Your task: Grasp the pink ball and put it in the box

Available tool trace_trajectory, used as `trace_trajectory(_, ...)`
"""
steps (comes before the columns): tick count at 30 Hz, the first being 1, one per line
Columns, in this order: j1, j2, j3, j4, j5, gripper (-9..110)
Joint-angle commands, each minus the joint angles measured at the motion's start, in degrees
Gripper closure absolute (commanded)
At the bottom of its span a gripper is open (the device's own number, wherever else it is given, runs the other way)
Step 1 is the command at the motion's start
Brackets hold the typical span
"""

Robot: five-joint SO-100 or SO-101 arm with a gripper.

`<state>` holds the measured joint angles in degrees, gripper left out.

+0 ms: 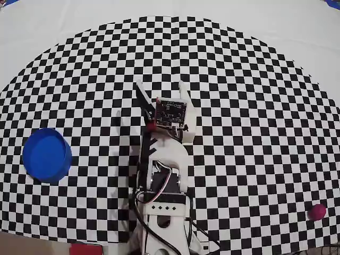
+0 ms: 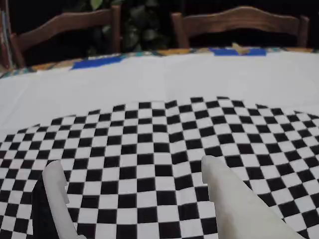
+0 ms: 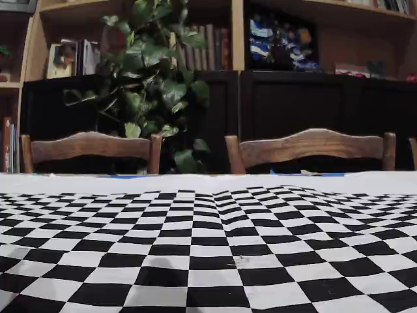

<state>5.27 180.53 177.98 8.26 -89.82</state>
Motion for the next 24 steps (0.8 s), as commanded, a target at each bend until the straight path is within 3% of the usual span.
trace_trajectory(1, -0.18, -0.70, 0.35, -0.97, -0.53, 68)
trace_trajectory(24, 8.53, -4.04, 0.35, -4.31, -0.53, 68)
